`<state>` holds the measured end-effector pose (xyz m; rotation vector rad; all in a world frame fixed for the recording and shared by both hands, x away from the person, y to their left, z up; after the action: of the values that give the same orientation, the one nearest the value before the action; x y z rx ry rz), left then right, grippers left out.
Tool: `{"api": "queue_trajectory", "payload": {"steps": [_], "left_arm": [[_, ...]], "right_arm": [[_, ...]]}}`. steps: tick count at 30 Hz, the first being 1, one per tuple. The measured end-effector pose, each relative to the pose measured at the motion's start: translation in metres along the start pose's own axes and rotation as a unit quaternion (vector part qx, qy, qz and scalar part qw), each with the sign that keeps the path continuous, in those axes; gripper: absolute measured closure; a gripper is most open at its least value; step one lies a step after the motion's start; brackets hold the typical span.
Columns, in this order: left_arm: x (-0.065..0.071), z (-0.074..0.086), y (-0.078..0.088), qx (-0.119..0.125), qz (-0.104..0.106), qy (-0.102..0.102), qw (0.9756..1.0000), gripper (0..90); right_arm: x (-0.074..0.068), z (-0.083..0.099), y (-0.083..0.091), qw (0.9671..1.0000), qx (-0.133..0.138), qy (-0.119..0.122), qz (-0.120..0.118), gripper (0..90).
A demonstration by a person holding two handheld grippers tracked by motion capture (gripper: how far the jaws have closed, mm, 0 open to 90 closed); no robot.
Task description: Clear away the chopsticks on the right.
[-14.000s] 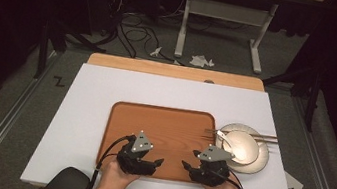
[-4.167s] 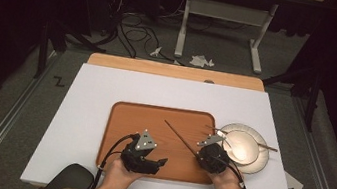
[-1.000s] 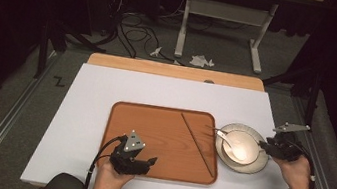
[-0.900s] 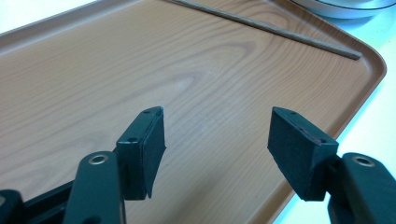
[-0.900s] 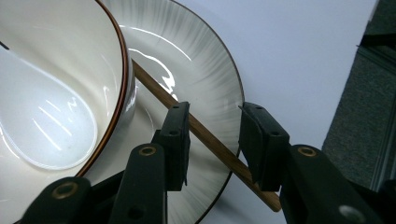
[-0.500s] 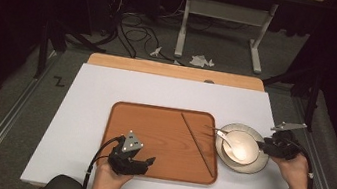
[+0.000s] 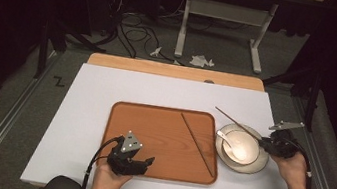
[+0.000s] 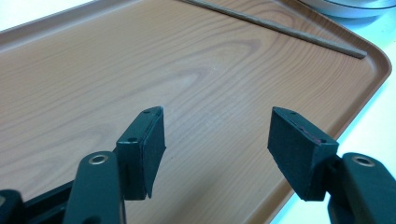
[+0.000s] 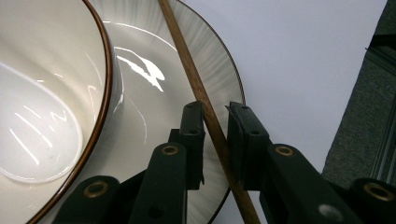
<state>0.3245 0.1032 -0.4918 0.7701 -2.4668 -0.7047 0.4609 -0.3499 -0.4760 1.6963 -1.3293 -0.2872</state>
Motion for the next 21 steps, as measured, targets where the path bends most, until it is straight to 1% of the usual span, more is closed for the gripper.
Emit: {"api": "queue_trajectory", "payload": {"steps": [3,4,5,11,12,13,14,15,18,19,21], "left_arm": [[0.0,0.0,0.0,0.0,0.0,0.0,1.0,36.6],[0.0,0.0,0.0,0.0,0.0,0.0,1.0,36.6],[0.0,0.0,0.0,0.0,0.0,0.001,1.0,36.6],[0.0,0.0,0.001,0.002,0.0,0.002,1.0,36.6],[0.0,0.0,0.001,0.001,0.001,0.001,1.0,36.6],[0.0,0.0,0.001,0.0,0.001,0.001,1.0,36.6],[0.0,0.0,0.001,0.0,0.001,0.001,1.0,36.6],[0.0,0.0,0.0,0.001,0.001,0.001,1.0,36.6],[0.0,-0.001,0.0,-0.001,0.002,-0.001,1.0,36.6],[0.0,-0.001,-0.001,-0.001,0.003,-0.001,1.0,36.6],[0.0,-0.002,-0.002,-0.002,0.004,-0.002,1.0,36.6]], "right_arm": [[0.0,0.0,-0.001,1.0,-0.002,0.002,0.001,81.7],[0.0,0.0,-0.001,1.0,-0.003,0.001,0.0,83.8],[-0.001,0.0,-0.002,1.0,-0.003,0.005,0.0,84.3],[-0.001,0.0,0.0,1.0,-0.005,0.003,0.005,85.1],[-0.001,-0.001,0.003,1.0,0.001,-0.004,0.006,85.1],[-0.001,-0.001,0.003,1.0,0.001,-0.004,0.006,85.1],[0.001,-0.002,0.007,0.9997,0.016,-0.016,0.003,85.2],[0.001,-0.002,0.007,0.9997,0.016,-0.016,0.003,85.2],[0.003,-0.003,0.013,0.999,0.03,-0.032,-0.002,85.2],[0.003,-0.003,0.015,0.9987,0.034,-0.038,-0.005,85.2],[0.004,-0.003,0.02,0.9973,0.048,-0.051,-0.021,85.2]]}}
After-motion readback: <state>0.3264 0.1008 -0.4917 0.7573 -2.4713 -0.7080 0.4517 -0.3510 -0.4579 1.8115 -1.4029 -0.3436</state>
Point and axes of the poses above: each handheld gripper's, and its own axes: y roughly backward along the jaws, z roughly out of its underside, x roughly to its right, the point moved 2 cm from there along -y, roughly forward along the jaws, and after that the axes turned 15 degrees about z, right-handed, at the moved point
